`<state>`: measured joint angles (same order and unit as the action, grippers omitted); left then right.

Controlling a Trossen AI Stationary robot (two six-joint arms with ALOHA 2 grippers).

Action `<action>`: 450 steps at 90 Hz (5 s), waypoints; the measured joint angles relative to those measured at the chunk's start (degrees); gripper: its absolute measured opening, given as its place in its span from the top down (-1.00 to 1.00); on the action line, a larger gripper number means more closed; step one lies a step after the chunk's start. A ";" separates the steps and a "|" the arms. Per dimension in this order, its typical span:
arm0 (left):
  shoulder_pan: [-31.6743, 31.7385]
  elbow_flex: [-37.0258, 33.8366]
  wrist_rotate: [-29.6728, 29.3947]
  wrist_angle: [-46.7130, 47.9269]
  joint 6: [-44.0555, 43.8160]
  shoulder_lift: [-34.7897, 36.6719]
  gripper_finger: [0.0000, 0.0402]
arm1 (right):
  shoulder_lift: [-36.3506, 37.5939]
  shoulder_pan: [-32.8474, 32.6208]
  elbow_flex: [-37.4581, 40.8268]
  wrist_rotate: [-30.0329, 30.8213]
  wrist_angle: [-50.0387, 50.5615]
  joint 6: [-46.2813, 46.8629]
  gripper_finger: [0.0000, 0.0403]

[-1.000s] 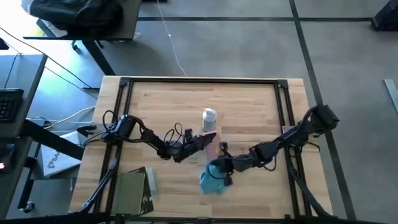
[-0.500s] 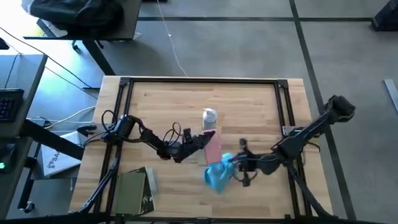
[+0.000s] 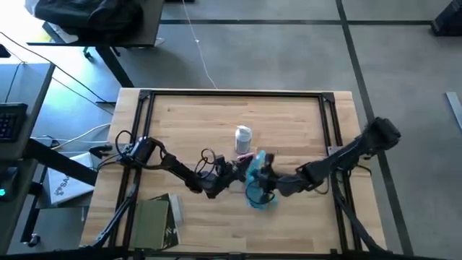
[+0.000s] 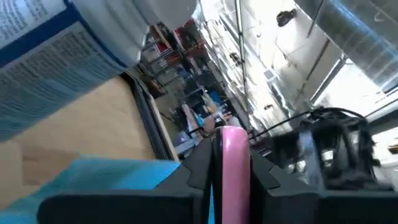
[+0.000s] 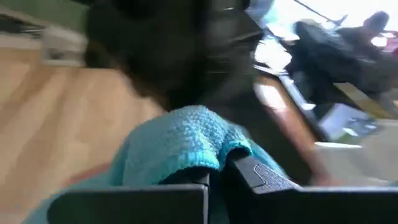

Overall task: Apply microfiber cloth
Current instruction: Wipe the pink cellphone with a blue microfiber cloth

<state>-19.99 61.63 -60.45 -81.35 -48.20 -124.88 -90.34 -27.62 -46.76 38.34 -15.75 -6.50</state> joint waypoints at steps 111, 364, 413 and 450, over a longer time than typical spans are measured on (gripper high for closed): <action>-0.17 -8.58 5.82 -8.81 5.43 2.06 0.87 | -0.41 -12.27 0.11 -0.80 19.69 20.36 1.00; -17.15 -1.46 22.53 43.03 111.30 7.76 0.92 | 0.27 -2.47 -1.05 2.38 62.80 58.56 0.97; -13.44 -2.40 35.73 36.47 127.74 1.29 0.93 | 5.98 -4.04 -1.11 -15.08 36.33 33.09 1.00; -13.38 -1.97 40.71 35.59 122.93 1.11 0.93 | -6.06 -0.83 -1.11 -23.29 1.66 15.63 1.00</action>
<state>-33.37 59.66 -19.74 -45.76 74.74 -123.77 -96.40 -28.45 -47.88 15.05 -14.09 9.12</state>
